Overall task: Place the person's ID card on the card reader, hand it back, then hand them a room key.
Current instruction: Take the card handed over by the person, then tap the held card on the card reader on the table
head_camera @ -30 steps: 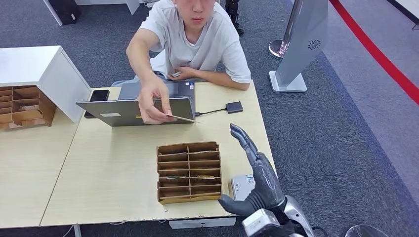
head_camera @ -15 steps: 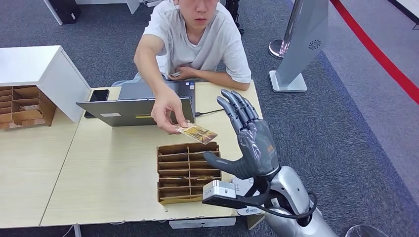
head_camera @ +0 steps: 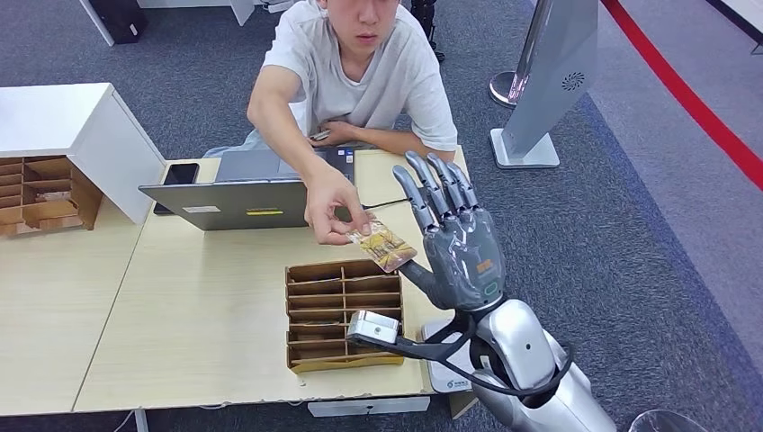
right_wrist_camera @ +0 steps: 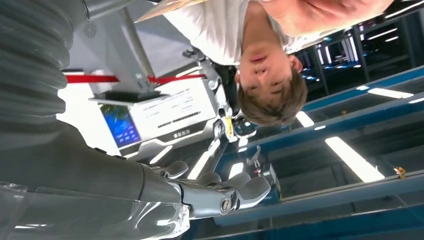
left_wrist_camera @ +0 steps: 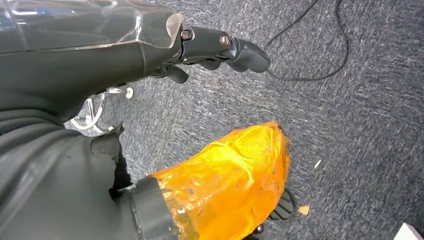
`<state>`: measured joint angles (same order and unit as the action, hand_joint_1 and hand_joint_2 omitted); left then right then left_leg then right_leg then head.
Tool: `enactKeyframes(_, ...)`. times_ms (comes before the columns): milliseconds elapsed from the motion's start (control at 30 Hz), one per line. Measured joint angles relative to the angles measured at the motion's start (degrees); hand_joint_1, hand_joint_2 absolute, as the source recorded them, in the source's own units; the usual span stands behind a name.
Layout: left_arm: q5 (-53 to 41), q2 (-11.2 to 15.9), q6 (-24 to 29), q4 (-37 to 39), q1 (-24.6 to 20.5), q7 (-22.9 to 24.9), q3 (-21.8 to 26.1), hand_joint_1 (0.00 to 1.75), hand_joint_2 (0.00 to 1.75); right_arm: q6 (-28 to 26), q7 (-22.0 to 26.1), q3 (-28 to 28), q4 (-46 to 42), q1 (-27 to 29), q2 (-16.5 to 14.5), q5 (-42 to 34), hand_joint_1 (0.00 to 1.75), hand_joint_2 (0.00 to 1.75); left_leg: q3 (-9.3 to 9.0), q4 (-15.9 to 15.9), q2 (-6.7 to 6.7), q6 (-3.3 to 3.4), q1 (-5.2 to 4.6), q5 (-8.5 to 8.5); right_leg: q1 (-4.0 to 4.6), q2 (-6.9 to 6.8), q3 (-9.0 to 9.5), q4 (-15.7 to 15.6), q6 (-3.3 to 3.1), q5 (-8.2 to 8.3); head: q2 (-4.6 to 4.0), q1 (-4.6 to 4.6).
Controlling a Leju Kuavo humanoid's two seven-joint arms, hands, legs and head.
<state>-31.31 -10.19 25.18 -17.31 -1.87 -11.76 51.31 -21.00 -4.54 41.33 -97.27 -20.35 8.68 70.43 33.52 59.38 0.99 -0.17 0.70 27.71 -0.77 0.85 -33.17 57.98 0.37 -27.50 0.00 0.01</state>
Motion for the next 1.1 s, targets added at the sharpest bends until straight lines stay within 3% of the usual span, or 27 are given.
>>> enactKeyframes(67,-0.2,0.0,-0.1,0.0,0.0,0.0,0.1,0.0,0.0,0.0,-0.4,0.1,0.3,0.0,0.0,0.7,1.33,1.75,0.0,0.0,0.0,0.0,0.0,0.0,0.0,0.0,0.0,0.0,0.0,0.0,0.0,0.01)
enactKeyframes(100,-0.2,0.0,-0.1,0.0,0.0,0.0,0.2,0.0,0.0,0.0,-0.5,0.1,0.4,0.0,0.0,0.9,1.68,1.75,0.0,0.0,0.0,0.0,0.0,0.0,0.0,0.0,0.0,0.0,0.0,0.0,0.0,0.01)
enactKeyframes(133,-0.3,0.0,-0.1,0.0,0.0,0.0,0.3,0.0,0.0,0.0,-0.6,0.2,0.5,0.0,0.0,1.0,1.75,1.75,0.0,0.0,0.0,0.0,0.0,0.0,0.0,0.0,0.0,0.0,0.0,0.0,0.0,0.01)
enactKeyframes(1100,-1.3,-0.1,-0.2,0.0,-0.2,0.1,1.4,0.0,0.0,0.1,-0.6,0.8,1.0,-0.3,0.0,0.4,1.75,1.75,0.0,0.0,0.0,0.0,0.0,0.0,0.0,-0.01,0.0,0.0,0.0,0.0,0.01,0.01)
